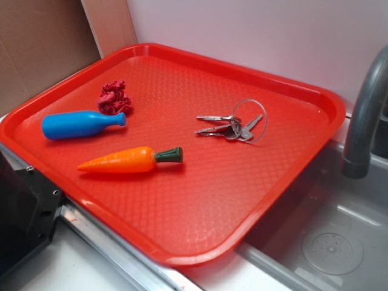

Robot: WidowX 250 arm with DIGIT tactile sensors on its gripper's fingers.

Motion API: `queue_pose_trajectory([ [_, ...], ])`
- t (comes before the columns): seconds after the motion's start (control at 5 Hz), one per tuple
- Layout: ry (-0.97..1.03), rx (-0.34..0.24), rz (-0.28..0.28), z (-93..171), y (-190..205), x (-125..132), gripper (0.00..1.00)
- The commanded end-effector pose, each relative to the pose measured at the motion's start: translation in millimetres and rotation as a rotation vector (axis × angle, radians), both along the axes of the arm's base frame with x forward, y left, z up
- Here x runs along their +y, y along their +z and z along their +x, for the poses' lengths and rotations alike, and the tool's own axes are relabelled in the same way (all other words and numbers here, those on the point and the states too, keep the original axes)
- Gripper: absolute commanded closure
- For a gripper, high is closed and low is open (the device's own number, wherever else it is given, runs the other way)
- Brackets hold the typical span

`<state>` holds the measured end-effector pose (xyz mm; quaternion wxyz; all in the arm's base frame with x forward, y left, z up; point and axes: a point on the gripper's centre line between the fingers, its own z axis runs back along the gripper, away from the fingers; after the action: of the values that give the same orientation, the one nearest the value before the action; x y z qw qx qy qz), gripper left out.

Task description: Grab the silver keys.

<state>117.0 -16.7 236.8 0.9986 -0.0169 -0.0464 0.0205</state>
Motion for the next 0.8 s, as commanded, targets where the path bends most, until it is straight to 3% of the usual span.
queue_pose_trajectory([
  [0.0, 0.000, 0.000, 0.000, 0, 0, 0, 0.00],
  [0.2, 0.201, -0.017, -0.022, 8, -5, -1, 0.00],
  [0.4, 0.453, 0.044, -0.072, 17, -22, -12, 0.00],
  [0.6, 0.638, 0.063, -0.081, 32, -32, -24, 0.00],
])
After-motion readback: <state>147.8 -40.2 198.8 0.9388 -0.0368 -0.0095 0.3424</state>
